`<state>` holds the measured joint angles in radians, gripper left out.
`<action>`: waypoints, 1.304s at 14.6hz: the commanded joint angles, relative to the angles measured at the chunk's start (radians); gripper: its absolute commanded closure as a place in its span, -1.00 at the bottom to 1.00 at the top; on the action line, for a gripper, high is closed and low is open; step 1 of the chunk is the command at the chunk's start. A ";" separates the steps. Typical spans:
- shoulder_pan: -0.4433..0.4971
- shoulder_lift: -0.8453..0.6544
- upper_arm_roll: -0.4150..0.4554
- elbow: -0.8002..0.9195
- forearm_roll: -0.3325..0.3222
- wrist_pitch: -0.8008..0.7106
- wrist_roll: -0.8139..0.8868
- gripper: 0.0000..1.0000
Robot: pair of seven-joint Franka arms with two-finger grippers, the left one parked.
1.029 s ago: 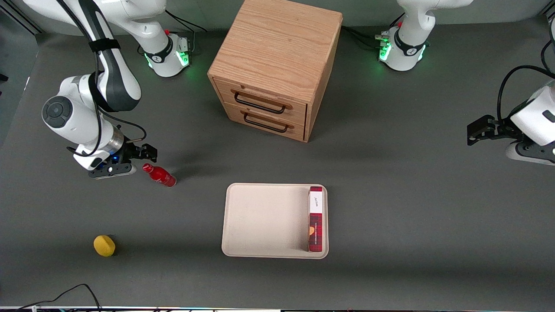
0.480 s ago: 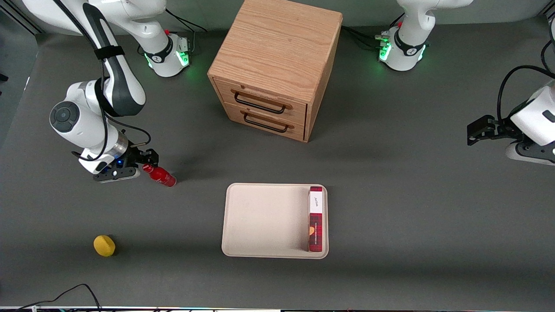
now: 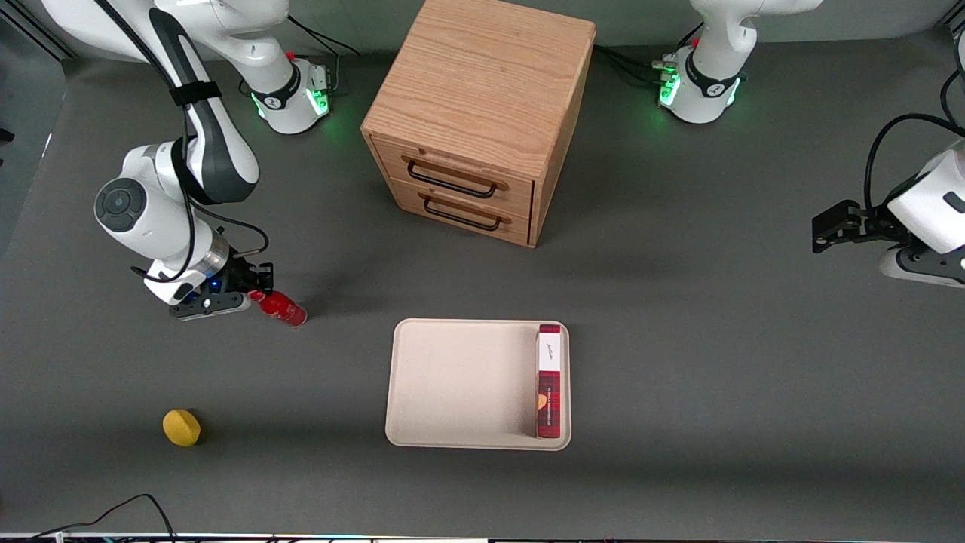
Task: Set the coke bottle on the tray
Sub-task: 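Close the right gripper around the bottle's cap end, then lift the bottle and pull it back toward the right arm base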
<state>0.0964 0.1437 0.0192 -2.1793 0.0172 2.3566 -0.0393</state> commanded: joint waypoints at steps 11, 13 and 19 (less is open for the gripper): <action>-0.014 0.028 -0.005 0.777 -0.011 -0.846 0.056 1.00; -0.014 0.088 -0.005 0.806 -0.003 -0.844 0.059 1.00; 0.089 0.319 0.034 1.019 -0.002 -0.742 0.065 1.00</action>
<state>0.1284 0.3703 0.0453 -1.2879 0.0184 1.5873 -0.0019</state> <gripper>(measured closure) 0.687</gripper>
